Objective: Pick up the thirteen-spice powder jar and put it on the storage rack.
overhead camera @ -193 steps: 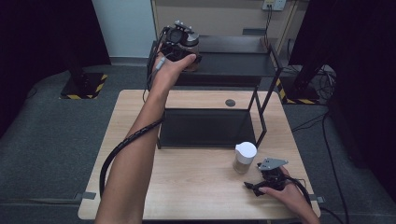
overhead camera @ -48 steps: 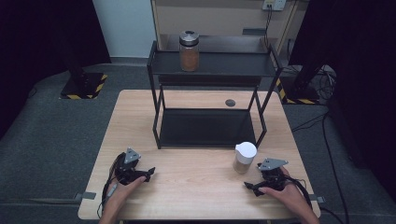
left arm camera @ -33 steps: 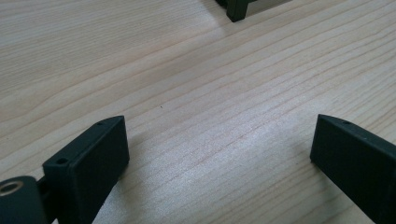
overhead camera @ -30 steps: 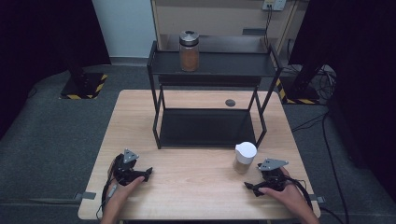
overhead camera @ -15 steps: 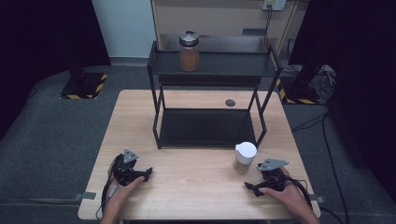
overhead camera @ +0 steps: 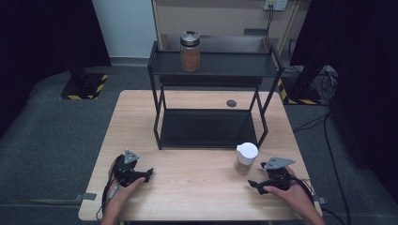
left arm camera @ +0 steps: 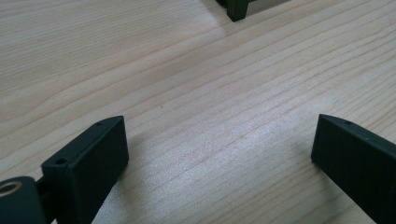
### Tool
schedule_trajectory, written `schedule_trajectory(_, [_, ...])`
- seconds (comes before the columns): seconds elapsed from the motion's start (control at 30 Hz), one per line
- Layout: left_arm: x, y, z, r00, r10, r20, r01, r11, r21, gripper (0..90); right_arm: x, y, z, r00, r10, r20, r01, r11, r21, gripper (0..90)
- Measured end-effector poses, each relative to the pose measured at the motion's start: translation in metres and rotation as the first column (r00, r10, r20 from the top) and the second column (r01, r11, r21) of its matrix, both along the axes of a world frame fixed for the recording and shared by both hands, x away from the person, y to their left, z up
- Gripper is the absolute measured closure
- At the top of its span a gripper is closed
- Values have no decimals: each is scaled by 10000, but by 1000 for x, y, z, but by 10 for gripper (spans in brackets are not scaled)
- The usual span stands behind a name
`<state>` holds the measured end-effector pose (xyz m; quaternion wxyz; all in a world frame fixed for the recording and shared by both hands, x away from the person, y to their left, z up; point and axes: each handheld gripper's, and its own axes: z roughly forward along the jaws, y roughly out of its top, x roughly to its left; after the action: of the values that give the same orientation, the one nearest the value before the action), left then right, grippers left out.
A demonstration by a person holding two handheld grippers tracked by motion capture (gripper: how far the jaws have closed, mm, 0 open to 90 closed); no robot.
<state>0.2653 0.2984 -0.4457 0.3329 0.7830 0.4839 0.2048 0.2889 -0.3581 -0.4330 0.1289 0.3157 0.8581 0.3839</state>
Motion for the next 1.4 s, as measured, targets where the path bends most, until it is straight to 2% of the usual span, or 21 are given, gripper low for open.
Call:
schedule_trajectory(0.17, [0, 0, 0, 10000, -1, -1, 1, 10000, 0, 28, 0, -1, 5, 9998, 153, 152, -153, 9999, 50, 76])
schedule_trajectory(0.4, [0, 0, 0, 10000, -2, -1, 2, 10000, 0, 28, 3, -2, 10, 9988, 344, 341, -356, 9987, 363, 77])
schedule_trajectory(0.63, [0, 0, 0, 10000, -1, 0, 1, 10000, 1, 28, 8, 5, 13, 9979, 419, 484, -435, 9985, 330, 76])
schedule_trajectory(0.77, [0, 0, 0, 10000, 0, 1, 0, 10000, 0, 28, 12, 9, 13, 9978, 445, 489, -469, 9978, 475, 82])
schedule_trajectory(1.17, [0, 0, 0, 10000, 0, 0, 0, 10000, 1, 28, 25, 26, 13, 9966, 529, 628, -564, 9969, 548, 184])
schedule_trajectory(1.4, [0, 0, 0, 10000, 0, 0, 0, 10000, 1, 28, 28, 32, 13, 9948, 379, 945, -432, 9976, 548, 266])
